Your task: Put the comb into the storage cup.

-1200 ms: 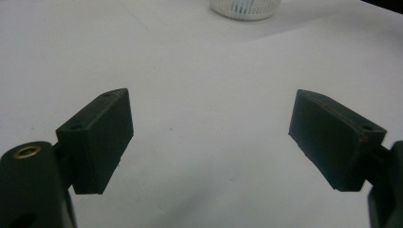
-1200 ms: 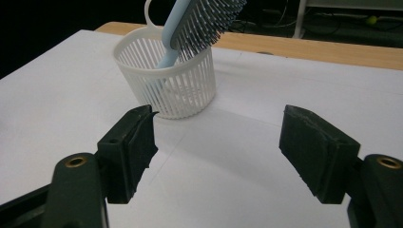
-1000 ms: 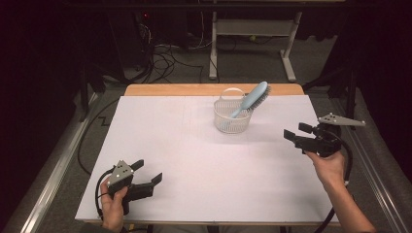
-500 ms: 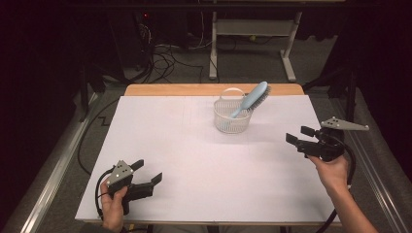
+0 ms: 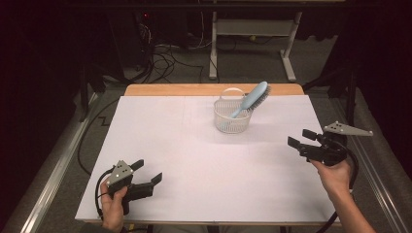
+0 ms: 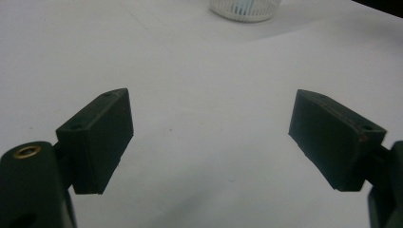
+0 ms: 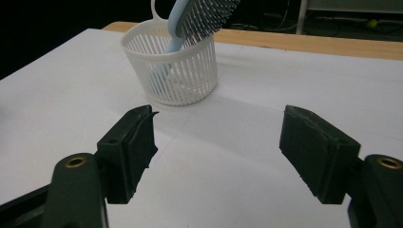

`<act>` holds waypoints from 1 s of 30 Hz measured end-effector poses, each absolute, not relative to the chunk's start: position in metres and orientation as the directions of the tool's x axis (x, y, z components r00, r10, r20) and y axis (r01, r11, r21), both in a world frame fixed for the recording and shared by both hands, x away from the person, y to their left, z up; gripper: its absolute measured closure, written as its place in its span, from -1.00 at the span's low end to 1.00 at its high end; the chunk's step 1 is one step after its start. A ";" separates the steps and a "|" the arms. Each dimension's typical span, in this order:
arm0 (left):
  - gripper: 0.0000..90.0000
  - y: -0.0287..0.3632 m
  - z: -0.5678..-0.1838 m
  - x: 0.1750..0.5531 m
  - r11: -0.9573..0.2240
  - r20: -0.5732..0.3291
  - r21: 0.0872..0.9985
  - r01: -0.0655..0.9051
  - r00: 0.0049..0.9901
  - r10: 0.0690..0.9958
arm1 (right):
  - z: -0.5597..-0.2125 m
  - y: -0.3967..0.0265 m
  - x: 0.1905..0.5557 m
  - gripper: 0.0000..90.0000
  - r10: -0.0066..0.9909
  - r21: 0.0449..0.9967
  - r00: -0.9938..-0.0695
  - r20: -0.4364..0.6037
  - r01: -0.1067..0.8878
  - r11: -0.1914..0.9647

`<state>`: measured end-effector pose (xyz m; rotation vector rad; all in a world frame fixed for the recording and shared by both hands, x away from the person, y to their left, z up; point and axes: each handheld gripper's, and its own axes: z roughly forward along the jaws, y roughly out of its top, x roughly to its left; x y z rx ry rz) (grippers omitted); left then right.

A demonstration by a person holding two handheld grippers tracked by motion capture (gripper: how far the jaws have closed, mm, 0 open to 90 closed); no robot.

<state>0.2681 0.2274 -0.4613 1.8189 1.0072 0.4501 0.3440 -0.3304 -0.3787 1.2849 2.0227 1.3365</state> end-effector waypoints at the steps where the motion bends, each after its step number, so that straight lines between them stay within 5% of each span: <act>1: -0.65 0.227 -0.461 0.268 -0.186 -0.126 0.879 0.439 0.589 0.798 | -0.379 -0.330 0.344 -0.37 0.852 0.872 -0.500 0.153 0.475 0.122; 30: -0.65 0.228 -0.461 0.268 -0.183 -0.128 0.880 0.439 0.589 0.798 | -0.382 -0.338 0.324 -0.39 0.849 0.888 -0.504 0.160 0.450 0.100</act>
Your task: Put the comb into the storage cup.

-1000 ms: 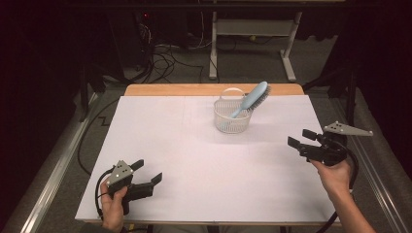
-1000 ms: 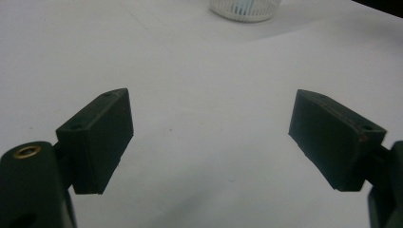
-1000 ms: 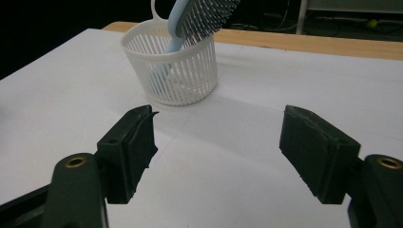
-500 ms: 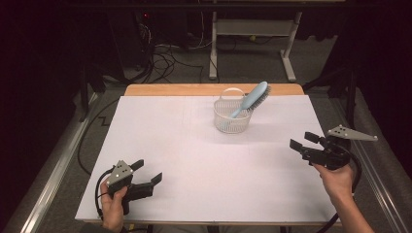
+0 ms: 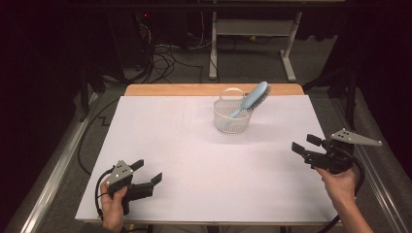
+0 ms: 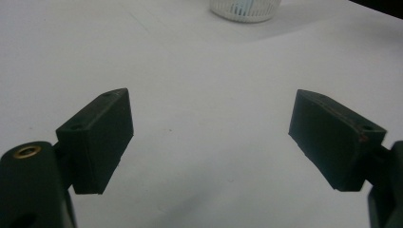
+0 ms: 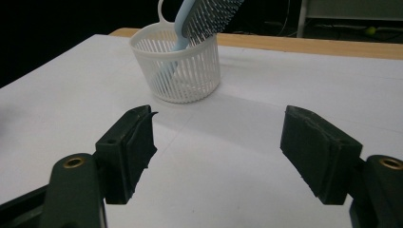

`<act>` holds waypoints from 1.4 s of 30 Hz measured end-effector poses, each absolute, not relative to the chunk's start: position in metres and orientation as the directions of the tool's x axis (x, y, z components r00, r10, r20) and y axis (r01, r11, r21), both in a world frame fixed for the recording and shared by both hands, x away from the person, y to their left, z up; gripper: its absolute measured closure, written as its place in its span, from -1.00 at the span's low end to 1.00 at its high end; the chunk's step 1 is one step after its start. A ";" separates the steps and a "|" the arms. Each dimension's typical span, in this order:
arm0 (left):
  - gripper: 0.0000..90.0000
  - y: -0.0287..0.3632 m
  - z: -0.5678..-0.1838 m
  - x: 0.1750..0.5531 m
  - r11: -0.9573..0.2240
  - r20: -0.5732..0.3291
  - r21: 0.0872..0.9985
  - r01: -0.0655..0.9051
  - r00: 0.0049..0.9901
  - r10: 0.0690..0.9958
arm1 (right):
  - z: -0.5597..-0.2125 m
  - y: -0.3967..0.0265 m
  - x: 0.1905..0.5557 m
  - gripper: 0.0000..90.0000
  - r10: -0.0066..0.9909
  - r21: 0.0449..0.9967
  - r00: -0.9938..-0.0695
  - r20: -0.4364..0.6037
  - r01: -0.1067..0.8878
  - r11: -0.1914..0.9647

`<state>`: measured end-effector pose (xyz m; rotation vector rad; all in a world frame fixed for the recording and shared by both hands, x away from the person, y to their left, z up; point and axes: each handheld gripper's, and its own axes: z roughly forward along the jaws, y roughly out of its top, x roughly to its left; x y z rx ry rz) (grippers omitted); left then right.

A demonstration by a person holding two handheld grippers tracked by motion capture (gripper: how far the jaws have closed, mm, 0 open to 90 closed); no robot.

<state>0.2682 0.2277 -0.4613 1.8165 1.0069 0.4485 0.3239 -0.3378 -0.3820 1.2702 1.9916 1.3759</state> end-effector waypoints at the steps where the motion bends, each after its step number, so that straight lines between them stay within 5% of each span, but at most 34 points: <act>1: -0.65 0.228 -0.461 0.268 -0.183 -0.128 0.880 0.439 0.589 0.798 | -0.382 -0.338 0.324 -0.39 0.849 0.888 -0.504 0.160 0.450 0.100; 42: -0.65 0.228 -0.461 0.268 -0.183 -0.129 0.879 0.440 0.589 0.798 | -0.391 -0.341 0.298 -0.39 0.842 0.897 -0.514 0.164 0.433 0.090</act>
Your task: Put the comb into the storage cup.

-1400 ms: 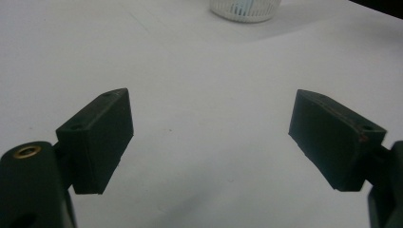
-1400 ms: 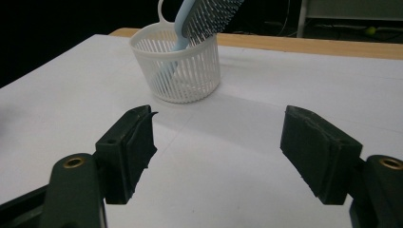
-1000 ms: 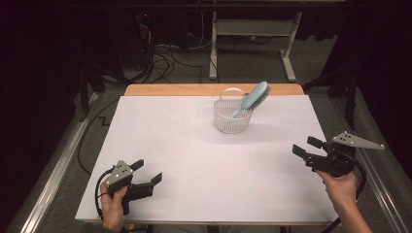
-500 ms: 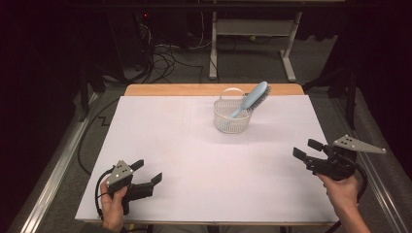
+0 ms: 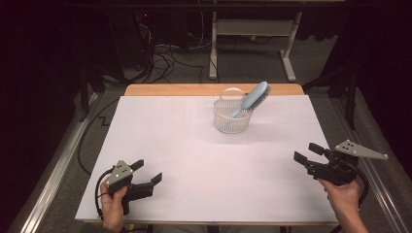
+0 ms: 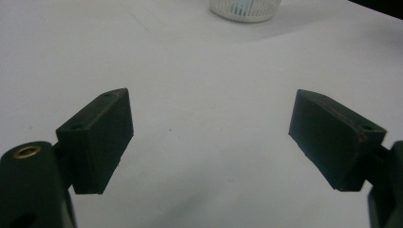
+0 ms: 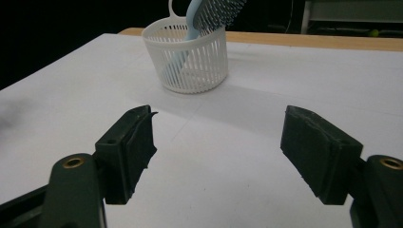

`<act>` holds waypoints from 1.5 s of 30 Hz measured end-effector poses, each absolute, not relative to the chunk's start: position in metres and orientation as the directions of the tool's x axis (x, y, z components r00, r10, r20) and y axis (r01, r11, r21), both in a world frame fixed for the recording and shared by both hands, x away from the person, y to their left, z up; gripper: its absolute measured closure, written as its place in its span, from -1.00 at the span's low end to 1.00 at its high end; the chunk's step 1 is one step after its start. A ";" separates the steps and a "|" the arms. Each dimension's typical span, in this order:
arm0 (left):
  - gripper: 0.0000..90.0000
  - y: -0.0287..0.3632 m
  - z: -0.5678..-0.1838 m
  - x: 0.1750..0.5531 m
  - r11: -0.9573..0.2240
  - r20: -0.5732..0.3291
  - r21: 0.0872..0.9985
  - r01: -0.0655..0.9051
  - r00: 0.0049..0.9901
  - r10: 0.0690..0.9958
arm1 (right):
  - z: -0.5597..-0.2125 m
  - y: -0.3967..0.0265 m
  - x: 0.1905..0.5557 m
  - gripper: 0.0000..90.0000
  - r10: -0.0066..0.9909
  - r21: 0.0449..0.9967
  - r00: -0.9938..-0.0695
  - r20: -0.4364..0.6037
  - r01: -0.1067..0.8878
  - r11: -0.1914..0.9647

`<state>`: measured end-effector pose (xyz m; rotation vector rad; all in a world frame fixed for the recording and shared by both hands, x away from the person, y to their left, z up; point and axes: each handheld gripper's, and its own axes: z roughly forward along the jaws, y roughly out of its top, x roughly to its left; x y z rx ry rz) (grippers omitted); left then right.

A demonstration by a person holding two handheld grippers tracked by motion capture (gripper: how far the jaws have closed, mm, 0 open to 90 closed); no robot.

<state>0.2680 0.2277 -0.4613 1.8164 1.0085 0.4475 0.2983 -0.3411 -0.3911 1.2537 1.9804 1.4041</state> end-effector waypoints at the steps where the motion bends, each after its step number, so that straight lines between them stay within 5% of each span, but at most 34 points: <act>1: -0.65 0.228 -0.461 0.268 -0.183 -0.129 0.879 0.440 0.589 0.798 | -0.391 -0.341 0.297 -0.39 0.842 0.897 -0.514 0.164 0.432 0.089; 45: -0.65 0.228 -0.460 0.269 -0.176 -0.132 0.882 0.437 0.588 0.798 | -0.411 -0.335 0.261 -0.53 0.837 0.914 -0.521 0.166 0.401 0.067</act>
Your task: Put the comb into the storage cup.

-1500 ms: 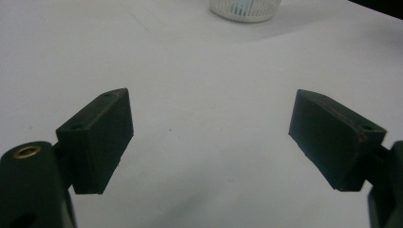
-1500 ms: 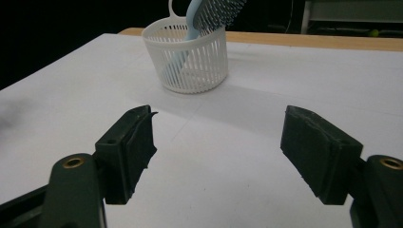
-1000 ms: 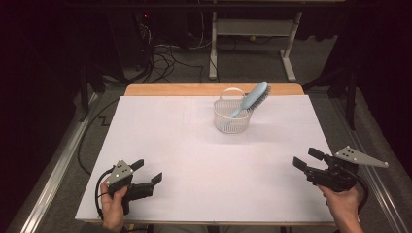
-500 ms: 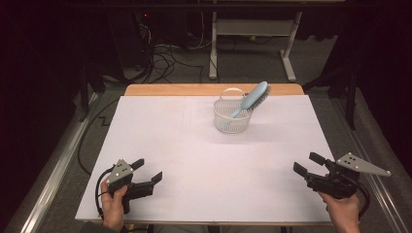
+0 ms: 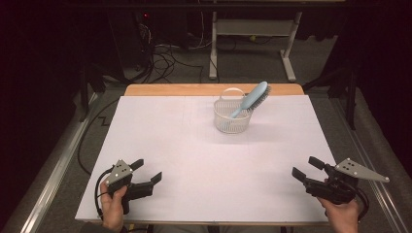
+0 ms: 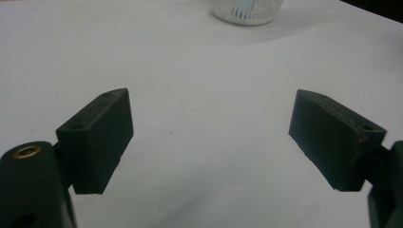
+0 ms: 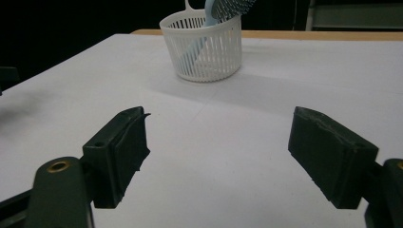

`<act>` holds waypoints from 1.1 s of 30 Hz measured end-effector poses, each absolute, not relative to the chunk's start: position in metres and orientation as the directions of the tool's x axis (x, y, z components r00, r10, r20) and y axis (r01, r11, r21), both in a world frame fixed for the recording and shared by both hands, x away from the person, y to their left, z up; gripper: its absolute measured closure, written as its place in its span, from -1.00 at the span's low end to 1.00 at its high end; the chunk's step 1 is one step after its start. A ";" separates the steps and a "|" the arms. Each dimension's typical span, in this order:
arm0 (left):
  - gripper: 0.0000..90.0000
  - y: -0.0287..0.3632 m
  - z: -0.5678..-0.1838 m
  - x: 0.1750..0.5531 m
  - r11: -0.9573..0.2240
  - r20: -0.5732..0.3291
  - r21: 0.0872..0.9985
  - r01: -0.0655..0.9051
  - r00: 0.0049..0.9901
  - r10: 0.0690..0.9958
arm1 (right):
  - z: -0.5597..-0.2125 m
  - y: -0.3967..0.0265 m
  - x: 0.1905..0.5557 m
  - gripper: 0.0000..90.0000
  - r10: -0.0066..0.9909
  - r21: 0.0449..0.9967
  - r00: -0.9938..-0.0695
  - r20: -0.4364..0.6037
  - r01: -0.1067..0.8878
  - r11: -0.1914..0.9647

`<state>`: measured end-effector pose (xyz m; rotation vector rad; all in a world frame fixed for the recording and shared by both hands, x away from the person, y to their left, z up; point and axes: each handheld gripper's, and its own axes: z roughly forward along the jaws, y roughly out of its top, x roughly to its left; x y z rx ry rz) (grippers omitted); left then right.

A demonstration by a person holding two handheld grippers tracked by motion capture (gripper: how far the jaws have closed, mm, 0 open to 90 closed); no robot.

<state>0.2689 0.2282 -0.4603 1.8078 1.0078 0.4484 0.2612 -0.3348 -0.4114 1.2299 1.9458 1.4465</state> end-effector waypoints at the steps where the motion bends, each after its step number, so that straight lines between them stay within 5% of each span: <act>1: -0.65 0.228 -0.460 0.269 -0.175 -0.132 0.882 0.437 0.587 0.799 | -0.412 -0.335 0.261 -0.53 0.836 0.913 -0.523 0.167 0.402 0.069; 33: -0.65 0.229 -0.461 0.269 -0.174 -0.135 0.880 0.442 0.584 0.800 | -0.434 -0.338 0.259 -0.54 0.848 0.899 -0.499 0.177 0.433 0.067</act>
